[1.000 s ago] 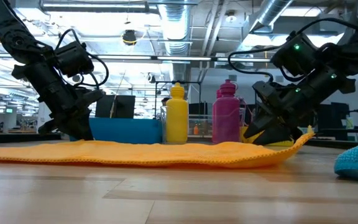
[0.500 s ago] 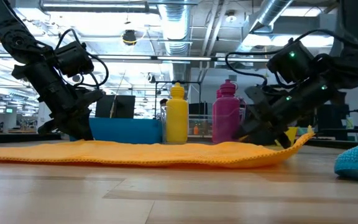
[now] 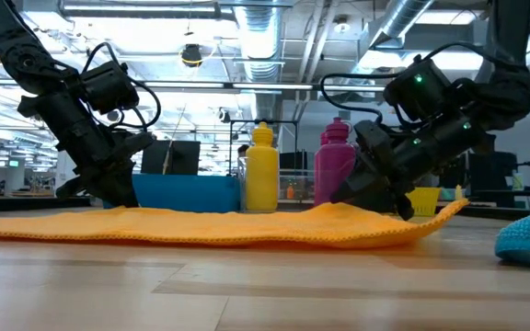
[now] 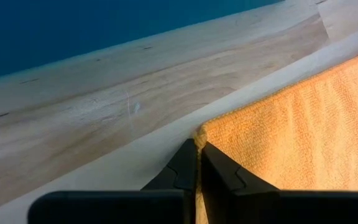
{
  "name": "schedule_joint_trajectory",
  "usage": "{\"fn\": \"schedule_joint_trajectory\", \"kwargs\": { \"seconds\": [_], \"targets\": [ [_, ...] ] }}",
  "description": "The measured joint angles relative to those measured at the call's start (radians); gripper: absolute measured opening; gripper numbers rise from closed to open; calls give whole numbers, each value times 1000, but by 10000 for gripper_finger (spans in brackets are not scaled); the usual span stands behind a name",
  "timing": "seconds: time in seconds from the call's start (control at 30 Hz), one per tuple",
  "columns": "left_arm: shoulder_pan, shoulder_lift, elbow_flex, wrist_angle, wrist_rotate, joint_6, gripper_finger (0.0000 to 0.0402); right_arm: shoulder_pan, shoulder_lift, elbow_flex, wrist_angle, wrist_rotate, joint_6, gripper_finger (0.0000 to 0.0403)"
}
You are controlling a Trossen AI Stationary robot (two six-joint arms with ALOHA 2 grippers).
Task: Pick & Place Sports Items
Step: Fold the orange towel
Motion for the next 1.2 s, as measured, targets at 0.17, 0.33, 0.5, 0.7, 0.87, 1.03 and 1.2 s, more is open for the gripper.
{"fn": "schedule_joint_trajectory", "kwargs": {
  "seconds": [0.17, 0.33, 0.5, 0.7, 0.87, 1.03, 1.2],
  "targets": [
    [0, 0, 0, 0, 1, 0, 6, 0, -1, 2, -39, 54, -9, 169],
    [0, 0, 0, 0, 0, 0, 7, 0, -1, 1, -47, 86, -9, 169],
    [0, 0, 0, 0, 1, 0, 2, -5, -2, 1, -49, 87, -9, 168],
    [0, 0, 0, 0, 1, 0, 8, -6, -1, 0, -55, 95, -30, 110],
    [0, 0, 0, 0, 1, 0, 2, -6, 0, -1, -61, 108, -64, 20],
    [0, 0, 0, -6, 1, 0, 5, -6, 1, -3, -67, 178, -87, 10],
    [0, 0, 2, -21, 1, 0, 2, -6, 1, -2, -71, 178, -129, 3]
  ]
}}
